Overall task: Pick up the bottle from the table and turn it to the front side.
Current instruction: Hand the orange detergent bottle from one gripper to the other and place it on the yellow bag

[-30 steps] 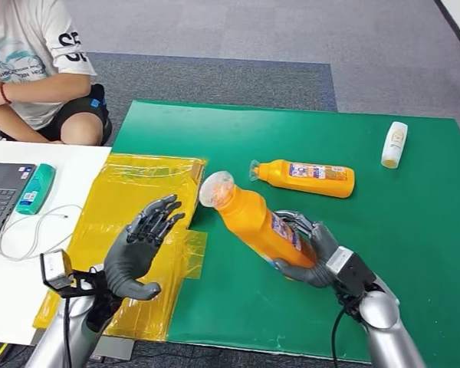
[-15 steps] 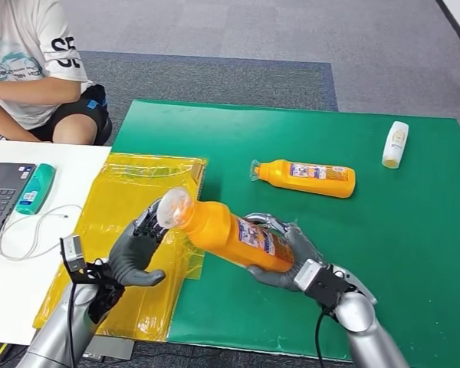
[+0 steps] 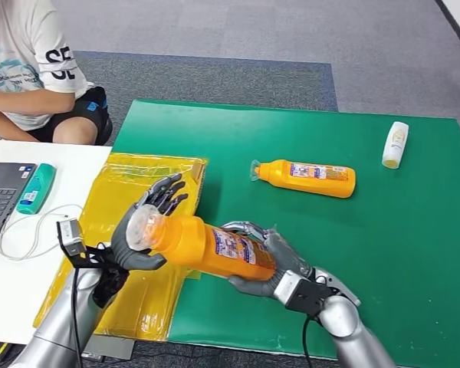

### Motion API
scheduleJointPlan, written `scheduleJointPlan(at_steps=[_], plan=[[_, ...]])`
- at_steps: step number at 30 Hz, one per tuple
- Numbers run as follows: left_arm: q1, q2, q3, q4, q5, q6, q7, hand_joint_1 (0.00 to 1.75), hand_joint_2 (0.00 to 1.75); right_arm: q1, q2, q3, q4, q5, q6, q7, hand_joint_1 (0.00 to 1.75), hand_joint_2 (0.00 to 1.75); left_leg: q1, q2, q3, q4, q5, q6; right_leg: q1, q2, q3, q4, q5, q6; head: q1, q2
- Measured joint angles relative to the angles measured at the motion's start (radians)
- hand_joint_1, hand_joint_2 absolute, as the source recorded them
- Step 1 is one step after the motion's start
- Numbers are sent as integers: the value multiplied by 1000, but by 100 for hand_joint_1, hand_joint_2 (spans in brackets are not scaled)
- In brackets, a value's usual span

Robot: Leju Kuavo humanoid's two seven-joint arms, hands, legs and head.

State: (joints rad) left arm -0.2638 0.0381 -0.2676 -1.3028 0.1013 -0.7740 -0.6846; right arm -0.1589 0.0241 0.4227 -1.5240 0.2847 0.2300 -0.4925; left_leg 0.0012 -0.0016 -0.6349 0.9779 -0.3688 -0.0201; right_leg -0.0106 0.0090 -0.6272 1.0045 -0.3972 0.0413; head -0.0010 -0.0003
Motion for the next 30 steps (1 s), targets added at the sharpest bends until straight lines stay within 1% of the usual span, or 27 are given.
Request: scheduleJointPlan(at_steps=[8, 14, 24, 27, 30], plan=[[-42, -13, -36, 29, 56, -48, 23, 0, 175, -30, 15, 22, 26, -1, -14, 1, 175, 175, 0, 0, 0, 0, 0, 0, 0, 0, 0, 0, 0, 0, 0, 0], [-56, -22, -75, 53, 123, -125, 54, 0, 175, -37, 27, 26, 37, 16, -42, 1, 175, 175, 0, 0, 0, 0, 0, 0, 0, 0, 0, 0, 0, 0, 0, 0], [-79, -22, -133, 94, 166, -173, 71, 0, 175, -50, 38, 29, 43, 64, -84, 11, 175, 175, 0, 0, 0, 0, 0, 0, 0, 0, 0, 0, 0, 0, 0, 0], [-92, -18, -146, 111, 167, -168, 75, 0, 175, -49, 40, 33, 43, 119, -128, 13, 175, 175, 0, 0, 0, 0, 0, 0, 0, 0, 0, 0, 0, 0, 0, 0], [-98, -14, -154, 123, 168, -153, 81, 0, 175, -42, 44, 48, 36, 232, -219, 26, 175, 175, 0, 0, 0, 0, 0, 0, 0, 0, 0, 0, 0, 0, 0, 0]])
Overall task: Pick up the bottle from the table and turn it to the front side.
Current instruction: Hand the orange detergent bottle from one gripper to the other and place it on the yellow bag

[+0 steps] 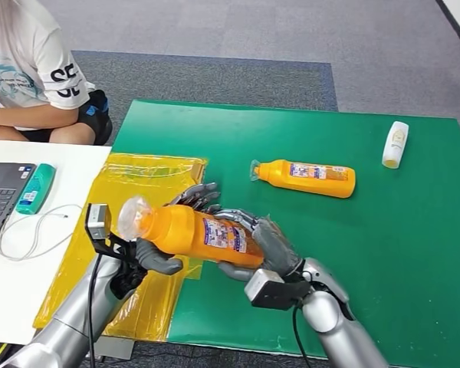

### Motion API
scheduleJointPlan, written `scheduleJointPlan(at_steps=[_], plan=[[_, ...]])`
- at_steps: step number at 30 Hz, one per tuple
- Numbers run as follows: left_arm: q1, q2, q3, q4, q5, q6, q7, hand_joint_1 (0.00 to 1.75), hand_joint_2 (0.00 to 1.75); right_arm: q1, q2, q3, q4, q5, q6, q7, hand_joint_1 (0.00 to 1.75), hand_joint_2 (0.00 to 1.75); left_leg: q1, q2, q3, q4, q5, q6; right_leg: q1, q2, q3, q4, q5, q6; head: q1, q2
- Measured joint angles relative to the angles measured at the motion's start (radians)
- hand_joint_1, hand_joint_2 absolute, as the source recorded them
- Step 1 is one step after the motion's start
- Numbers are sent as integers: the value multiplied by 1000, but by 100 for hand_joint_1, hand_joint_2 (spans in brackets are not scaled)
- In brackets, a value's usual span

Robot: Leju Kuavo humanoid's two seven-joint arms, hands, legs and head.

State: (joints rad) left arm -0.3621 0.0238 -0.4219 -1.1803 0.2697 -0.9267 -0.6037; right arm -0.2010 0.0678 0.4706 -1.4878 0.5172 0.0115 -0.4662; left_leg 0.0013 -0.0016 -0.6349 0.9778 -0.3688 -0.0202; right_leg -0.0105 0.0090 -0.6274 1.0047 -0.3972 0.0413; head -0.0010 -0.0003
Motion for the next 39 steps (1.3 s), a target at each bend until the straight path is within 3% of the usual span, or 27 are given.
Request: scheduleJointPlan(at_steps=[4, 11, 12, 15, 16, 29, 30, 31, 34, 35, 39], plan=[[0, 4, -4, 5, 0, 14, 5, 0, 175, 14, 5, 23, -15, 99, -75, 25, 175, 175, 0, 0, 0, 0, 0, 0, 0, 0, 0, 0, 0, 0, 0, 0], [1, 6, -5, 5, 7, 19, 6, 0, 175, 17, 6, 37, -19, 105, -82, 35, 175, 175, 0, 0, 0, 0, 0, 0, 0, 0, 0, 0, 0, 0, 0, 0], [1, 6, -5, 5, 7, 20, 6, 21, 175, 17, 6, 38, -19, 101, -80, 35, 175, 175, 0, 0, 0, 0, 0, 0, 0, 0, 0, 0, 0, 0, 0, 0], [1, 6, -5, 5, 7, 22, 6, 152, 175, 17, 6, 39, -19, 90, -74, 35, 175, 175, 0, 0, 0, 0, 0, 0, 0, 0, 0, 0, 0, 0, 0, 0], [1, 6, -5, 5, 7, 24, 6, 175, 175, 17, 6, 39, -19, 88, -72, 35, 175, 175, 0, 0, 0, 0, 0, 0, 0, 0, 0, 0, 0, 0, 0, 0], [3, 4, -5, 6, -22, 53, -13, 175, 175, 21, 6, 37, -18, 20, -32, 37, 173, 175, 0, 0, 0, 0, 0, 0, 0, 0, 0, 0, 0, 0, 0, 0], [3, 4, -5, 6, -23, 55, -14, 175, 175, 21, 6, 37, -17, 17, -31, 37, 168, 175, 0, 0, 0, 0, 0, 0, 0, 0, 0, 0, 0, 0, 0, 0], [4, 3, -5, 6, -24, 56, -15, 175, 175, 21, 6, 36, -17, 14, -29, 37, 142, 175, 0, 0, 0, 0, 0, 0, 0, 0, 0, 0, 0, 0, 0, 0], [9, 2, -5, 6, -27, 59, -16, 175, 175, 23, 6, 35, -16, 3, -18, 37, 17, 175, 0, 0, 0, 0, 0, 0, 0, 0, 0, 0, 0, 0, 0, 0], [11, 1, -5, 6, -29, 60, -17, 175, 175, 24, 6, 35, -16, -3, -13, 37, 0, 175, 0, 0, 0, 0, 0, 0, 0, 0, 0, 0, 0, 0, 0, 0], [18, 0, -4, 6, -43, 65, -20, 175, 175, 26, 6, 29, -12, -26, 3, 37, 0, 175, 0, 0, 0, 0, 0, 0, 0, 0, 0, 0, 0, 0, 0, 0]])
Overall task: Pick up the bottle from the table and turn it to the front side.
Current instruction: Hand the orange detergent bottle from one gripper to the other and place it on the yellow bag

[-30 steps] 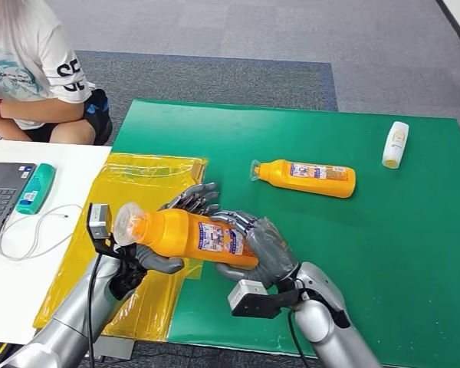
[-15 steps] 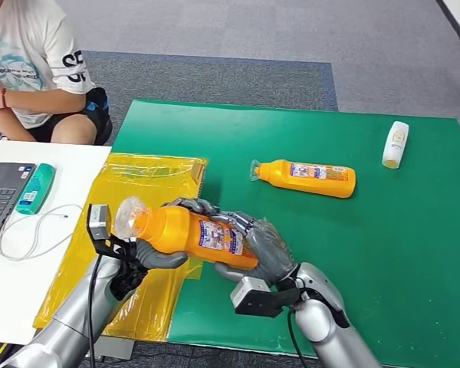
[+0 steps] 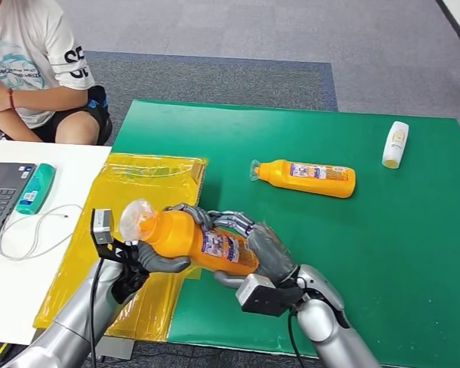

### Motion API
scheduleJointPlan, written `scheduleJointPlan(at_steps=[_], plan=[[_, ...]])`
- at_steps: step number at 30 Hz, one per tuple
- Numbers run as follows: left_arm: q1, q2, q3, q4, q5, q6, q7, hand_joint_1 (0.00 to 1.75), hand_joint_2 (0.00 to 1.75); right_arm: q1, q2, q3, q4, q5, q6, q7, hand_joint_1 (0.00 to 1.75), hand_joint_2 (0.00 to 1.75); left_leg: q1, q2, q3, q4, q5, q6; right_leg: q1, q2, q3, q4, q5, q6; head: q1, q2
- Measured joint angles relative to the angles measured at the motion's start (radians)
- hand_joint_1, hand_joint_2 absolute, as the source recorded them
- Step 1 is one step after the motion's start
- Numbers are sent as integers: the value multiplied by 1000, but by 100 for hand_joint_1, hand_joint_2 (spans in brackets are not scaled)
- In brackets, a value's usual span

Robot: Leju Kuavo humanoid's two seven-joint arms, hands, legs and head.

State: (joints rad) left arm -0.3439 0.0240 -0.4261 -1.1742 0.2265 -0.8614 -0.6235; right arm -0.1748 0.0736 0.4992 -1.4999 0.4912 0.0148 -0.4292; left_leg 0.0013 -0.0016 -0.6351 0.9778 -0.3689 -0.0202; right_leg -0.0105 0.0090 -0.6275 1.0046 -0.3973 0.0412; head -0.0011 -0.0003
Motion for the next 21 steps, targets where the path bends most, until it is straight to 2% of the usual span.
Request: scheduleJointPlan(at_steps=[4, 8, 12, 16, 21], plan=[[12, 0, 0, 0, -22, 12, -10, 175, 175, 1, 0, -8, 4, -19, 8, -1, 0, 175, 0, 0, 0, 0, 0, 0, 0, 0, 0, 0, 0, 0, 0, 0], [27, 3, -1, -8, -84, 63, -14, 175, 175, 1, 0, -19, 9, -36, 16, -3, 0, 175, 0, 0, 0, 0, 0, 0, 0, 0, 0, 0, 0, 0, 0, 0], [57, 13, -18, -54, -246, 211, -11, 175, 175, 3, 0, -37, 10, -65, 19, -7, 0, 175, 0, 0, 0, 0, 0, 0, 0, 0, -1, 0, 0, 0, 0, 0], [91, 32, -63, -154, -417, 377, 1, 175, 175, 11, 1, -95, 10, -116, 31, -14, 0, 175, 0, 0, 0, 0, 0, 0, 0, 0, -1, 0, 0, 0, 0, 0], [112, 50, -138, -281, -532, 482, 14, 175, 175, 12, 1, -199, 5, -172, 60, -14, 0, 175, 0, 0, 0, 0, 0, 0, 0, 0, -1, 0, 0, 0, 0, 0]])
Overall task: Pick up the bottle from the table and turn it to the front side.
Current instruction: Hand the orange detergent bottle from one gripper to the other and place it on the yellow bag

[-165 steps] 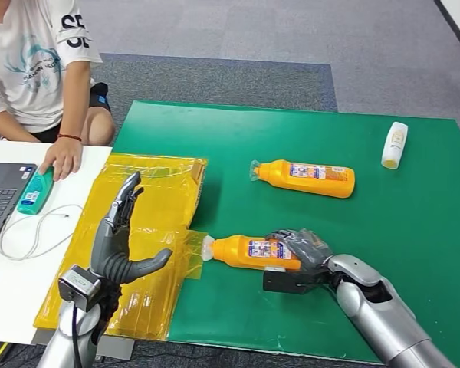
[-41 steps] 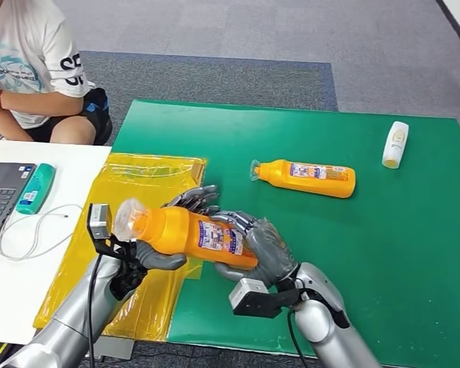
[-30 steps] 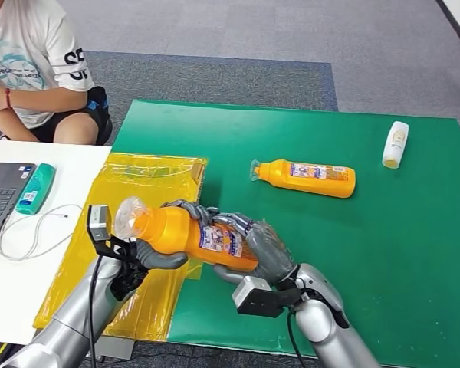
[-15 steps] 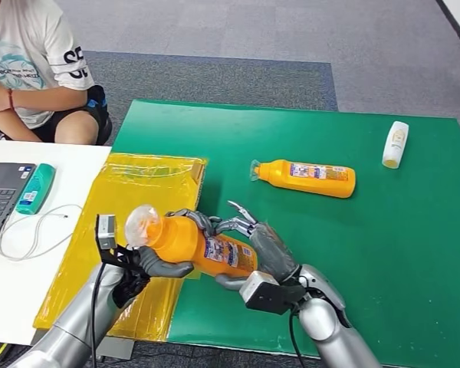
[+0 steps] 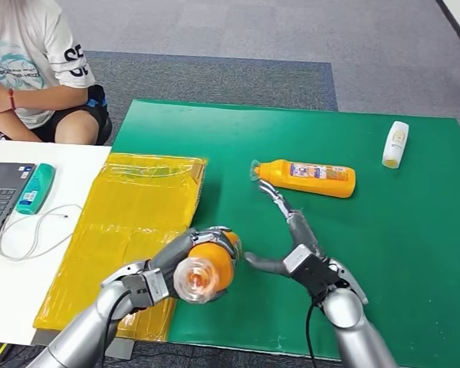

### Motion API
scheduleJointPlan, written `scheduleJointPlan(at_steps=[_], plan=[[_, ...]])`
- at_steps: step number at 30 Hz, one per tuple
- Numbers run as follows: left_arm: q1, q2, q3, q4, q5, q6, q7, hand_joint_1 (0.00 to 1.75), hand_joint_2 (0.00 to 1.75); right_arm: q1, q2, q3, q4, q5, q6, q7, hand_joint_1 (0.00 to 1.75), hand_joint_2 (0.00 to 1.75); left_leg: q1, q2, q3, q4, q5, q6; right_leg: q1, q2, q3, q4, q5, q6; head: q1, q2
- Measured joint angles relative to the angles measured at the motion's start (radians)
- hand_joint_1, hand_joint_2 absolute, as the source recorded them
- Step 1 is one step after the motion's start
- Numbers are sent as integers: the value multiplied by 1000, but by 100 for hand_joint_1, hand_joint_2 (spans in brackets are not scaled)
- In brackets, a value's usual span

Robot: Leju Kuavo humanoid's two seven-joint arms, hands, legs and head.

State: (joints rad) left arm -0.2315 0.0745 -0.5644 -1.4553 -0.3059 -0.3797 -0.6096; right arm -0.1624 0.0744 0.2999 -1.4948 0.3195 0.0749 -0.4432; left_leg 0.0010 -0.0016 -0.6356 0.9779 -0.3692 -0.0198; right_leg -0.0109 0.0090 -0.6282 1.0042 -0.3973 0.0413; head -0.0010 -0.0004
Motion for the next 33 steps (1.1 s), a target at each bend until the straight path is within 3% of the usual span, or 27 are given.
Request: scheduleJointPlan(at_steps=[6, 15, 20, 23, 26, 33], plan=[[1, 13, -69, -65, -81, 78, 26, 175, 175, -1, 0, -100, -13, -28, 33, 5, 0, 175, 0, 0, 0, 0, 0, 0, 0, 0, 0, 0, 0, 0, 0, 0], [-7, 21, -116, -70, -90, 87, 37, 175, 175, 0, 4, -130, -5, -12, 41, 12, 0, 175, 0, 0, 0, 0, 0, 0, 0, 0, 0, 0, 0, 0, 0, 0], [-36, 41, -138, -67, -98, 76, 116, 175, 175, 0, 6, -146, 6, -16, 42, 8, 0, 175, 0, 0, 0, 0, 0, 0, 0, 0, 0, 0, 0, 0, 0, 0], [-81, 79, -157, -42, -64, 29, 179, 175, 175, -1, 6, -156, 16, -17, 51, -2, 0, 175, 0, 0, 0, 0, 0, -1, 0, 0, 0, 0, 0, 0, 0, 0], [-140, 131, -171, 1, 26, -40, 190, 175, 175, -7, 7, -158, 32, -18, 59, -8, 0, 175, 0, 0, 0, 0, 1, -2, 0, 0, -1, 1, 1, -1, 0, 0], [-317, 286, -149, 105, 222, -145, 245, 175, 175, -29, 7, -158, 85, -24, 65, -21, 0, 175, 3, 0, 0, 0, 3, -4, 2, 0, -2, 2, 2, -3, 0, 0]])
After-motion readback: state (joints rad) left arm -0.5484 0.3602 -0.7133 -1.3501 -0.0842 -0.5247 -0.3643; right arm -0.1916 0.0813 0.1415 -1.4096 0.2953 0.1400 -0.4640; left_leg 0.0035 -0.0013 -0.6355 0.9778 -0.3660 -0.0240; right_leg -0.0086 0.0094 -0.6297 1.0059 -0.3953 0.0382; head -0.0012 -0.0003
